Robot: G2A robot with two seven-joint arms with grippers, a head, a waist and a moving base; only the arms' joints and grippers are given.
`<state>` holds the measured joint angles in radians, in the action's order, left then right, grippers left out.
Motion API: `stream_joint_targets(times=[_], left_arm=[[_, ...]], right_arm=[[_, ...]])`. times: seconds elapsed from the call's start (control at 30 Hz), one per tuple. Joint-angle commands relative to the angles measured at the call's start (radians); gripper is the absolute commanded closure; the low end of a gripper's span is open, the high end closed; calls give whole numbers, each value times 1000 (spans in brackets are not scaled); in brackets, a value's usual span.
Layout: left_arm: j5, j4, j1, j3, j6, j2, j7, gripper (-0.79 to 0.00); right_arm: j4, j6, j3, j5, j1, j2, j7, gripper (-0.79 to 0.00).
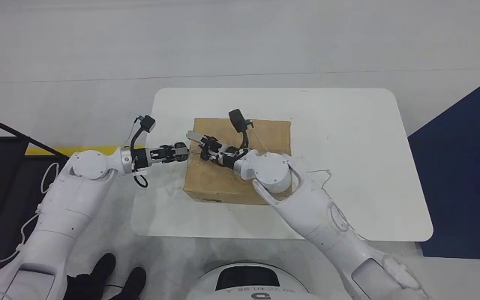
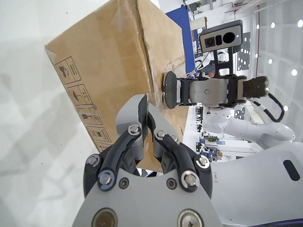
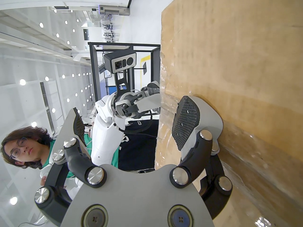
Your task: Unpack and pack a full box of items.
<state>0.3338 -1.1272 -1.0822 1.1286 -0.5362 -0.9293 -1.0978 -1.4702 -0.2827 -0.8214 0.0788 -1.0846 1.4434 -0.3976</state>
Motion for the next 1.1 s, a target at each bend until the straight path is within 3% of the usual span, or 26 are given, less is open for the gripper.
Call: stream_joint_targets(times=[0.0, 0.23, 0.3, 0.33, 0.37, 0.57, 0.87, 1.07], left_arm=[[0, 0, 0, 0, 0, 0, 0, 0], [0, -6, -6, 1, 8, -1, 22, -9], [4, -15, -15, 8, 22, 0, 37, -413], [12, -16, -18, 13, 27, 1, 39, -736], [21, -16, -21, 19, 29, 2, 39, -785], [68, -10, -40, 68, 18, 11, 29, -785], [147, 109, -31, 154, 7, 25, 2, -785], [176, 161, -17, 182, -8, 29, -34, -785]], right_arm=[[12, -7, 10, 9, 14, 6, 3, -785], [55, -21, 42, 46, 59, 30, 13, -785], [65, -25, 50, 53, 71, 37, 16, -785], [68, -28, 54, 56, 77, 40, 18, -785], [71, -31, 58, 58, 82, 43, 19, -785], [85, -50, 69, 63, 107, 56, 25, -785], [118, -77, 97, 79, 147, 81, 17, -785], [44, 73, 42, 85, 106, 69, -3, -785]])
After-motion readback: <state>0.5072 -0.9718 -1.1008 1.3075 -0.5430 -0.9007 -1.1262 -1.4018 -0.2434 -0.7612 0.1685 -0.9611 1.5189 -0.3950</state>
